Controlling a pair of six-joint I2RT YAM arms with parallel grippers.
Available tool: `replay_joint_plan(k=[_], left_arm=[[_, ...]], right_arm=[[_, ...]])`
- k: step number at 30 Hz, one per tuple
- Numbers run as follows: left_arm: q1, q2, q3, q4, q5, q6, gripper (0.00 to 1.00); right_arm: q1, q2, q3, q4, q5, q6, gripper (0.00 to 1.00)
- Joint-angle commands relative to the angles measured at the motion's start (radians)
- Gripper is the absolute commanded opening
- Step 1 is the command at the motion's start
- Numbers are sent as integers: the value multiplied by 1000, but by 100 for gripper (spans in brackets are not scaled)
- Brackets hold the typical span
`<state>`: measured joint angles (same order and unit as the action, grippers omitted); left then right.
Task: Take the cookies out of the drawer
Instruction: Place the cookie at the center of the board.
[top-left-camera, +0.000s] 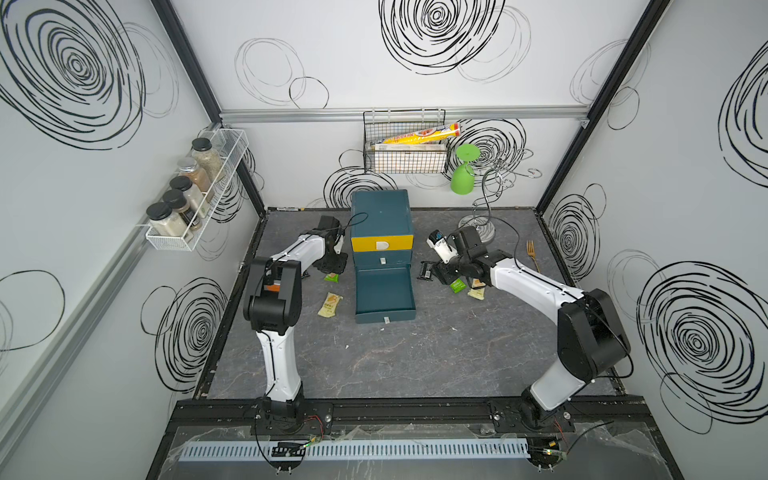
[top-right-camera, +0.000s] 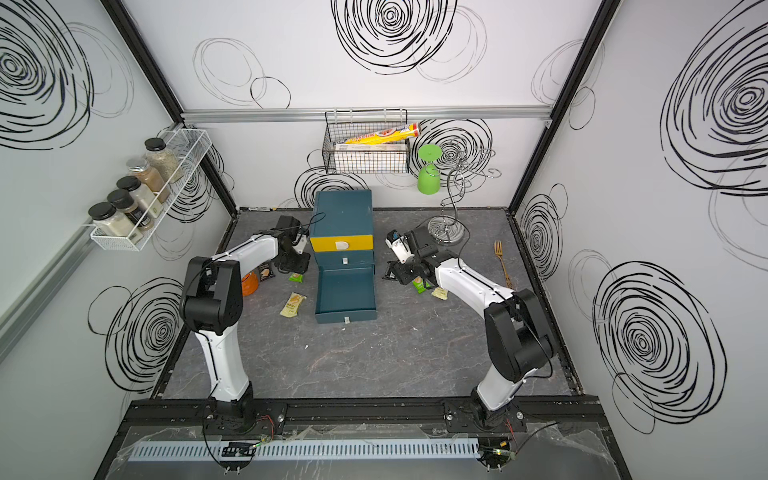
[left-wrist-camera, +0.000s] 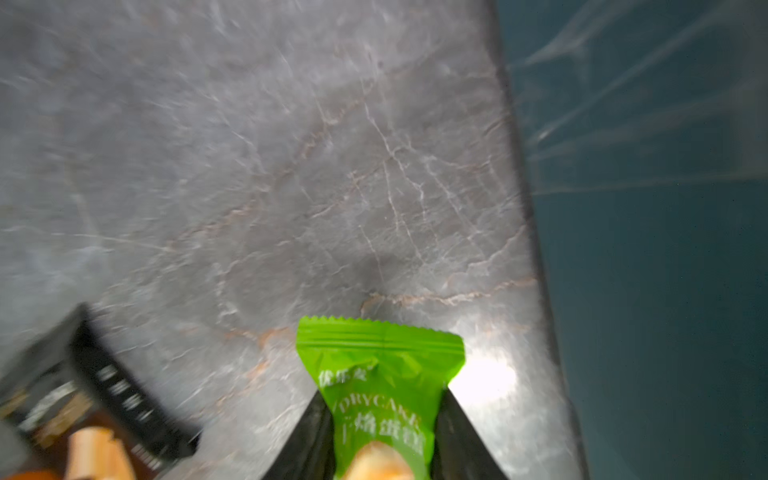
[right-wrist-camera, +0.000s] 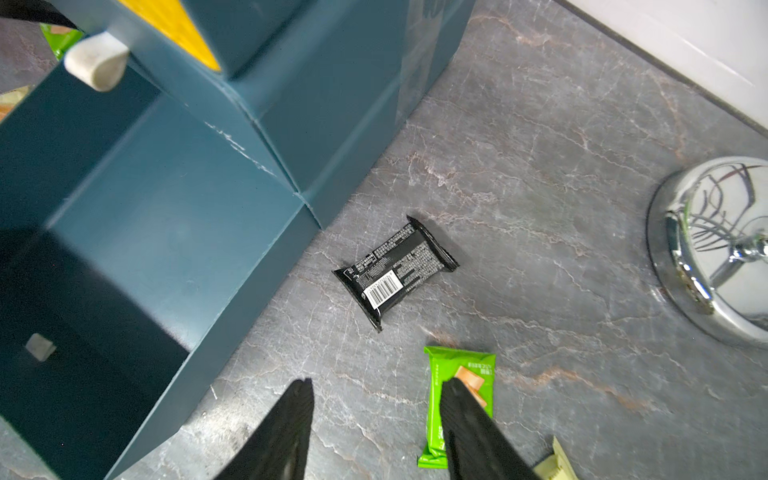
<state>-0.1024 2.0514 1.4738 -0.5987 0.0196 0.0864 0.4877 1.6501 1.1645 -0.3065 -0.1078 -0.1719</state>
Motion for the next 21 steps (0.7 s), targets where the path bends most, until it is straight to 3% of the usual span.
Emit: replay_joint_plan(k=[1,5,10,17,20,21], left_arm=[[5,7,2,60,20,-16,40],[7,48,29,36,39,-7,56],[17,-24,18,43,-17,-43,88],[79,-244,67,-5,-33,-62,96],[84,-322,102,-26,-44,-56,96],[78,-347,118,-29,-40,-54,95]], right_arm=[[6,-26,-1,-13,7,1,55],[6,-46,-4,-13,-3,9,55],[6,-104,-3,-27,-3,32,56],[5,-273,-56,19,-42,144,58],[5,-377,-146,103,-104,304,54],[6,-422,-203,157,-144,383,47]])
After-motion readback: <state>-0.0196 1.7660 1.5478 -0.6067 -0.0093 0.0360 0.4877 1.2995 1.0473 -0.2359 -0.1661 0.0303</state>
